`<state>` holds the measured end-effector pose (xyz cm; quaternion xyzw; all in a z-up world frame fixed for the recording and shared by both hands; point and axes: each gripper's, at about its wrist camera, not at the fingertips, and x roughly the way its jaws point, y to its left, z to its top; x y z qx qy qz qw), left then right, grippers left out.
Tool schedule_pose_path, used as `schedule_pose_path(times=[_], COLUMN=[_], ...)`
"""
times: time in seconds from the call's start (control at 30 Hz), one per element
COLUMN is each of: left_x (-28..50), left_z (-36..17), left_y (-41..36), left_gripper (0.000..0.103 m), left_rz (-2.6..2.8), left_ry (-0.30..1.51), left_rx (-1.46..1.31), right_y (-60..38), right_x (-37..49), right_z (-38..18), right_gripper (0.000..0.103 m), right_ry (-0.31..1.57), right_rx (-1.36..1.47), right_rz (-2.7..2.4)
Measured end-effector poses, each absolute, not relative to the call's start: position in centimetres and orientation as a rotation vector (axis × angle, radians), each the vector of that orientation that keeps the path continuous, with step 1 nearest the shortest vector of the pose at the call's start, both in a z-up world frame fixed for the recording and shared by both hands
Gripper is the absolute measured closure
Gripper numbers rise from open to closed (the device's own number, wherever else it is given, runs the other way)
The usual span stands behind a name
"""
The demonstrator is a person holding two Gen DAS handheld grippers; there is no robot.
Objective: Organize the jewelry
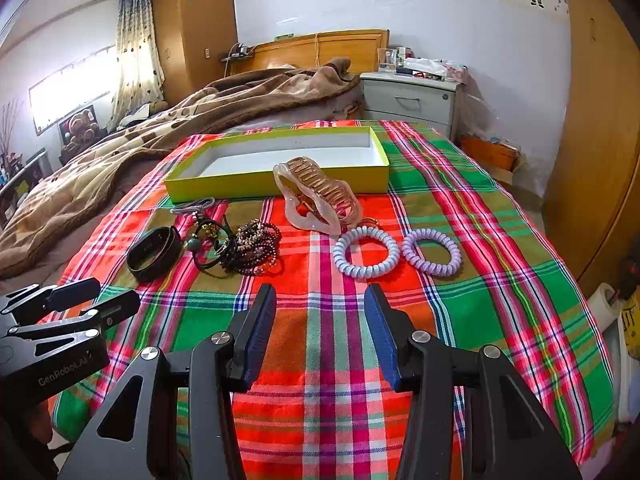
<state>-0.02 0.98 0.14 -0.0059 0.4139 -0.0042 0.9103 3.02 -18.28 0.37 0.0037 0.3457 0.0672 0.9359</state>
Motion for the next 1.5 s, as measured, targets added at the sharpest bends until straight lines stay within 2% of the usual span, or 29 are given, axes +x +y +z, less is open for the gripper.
schedule_pose_path(times=[1.5], left_x=[-0.27], left_z=[0.34], left_y=[1.14], left_gripper=[0.044], left_rz=[0.002], left_ry=[0.853], left_rx=[-0.013], right_y=[-18.18], right_x=[2.97], right_z=[0.33], right_gripper=[0.056], right_ry=[0.715], right_rx=[0.009], right_rz=[0.144])
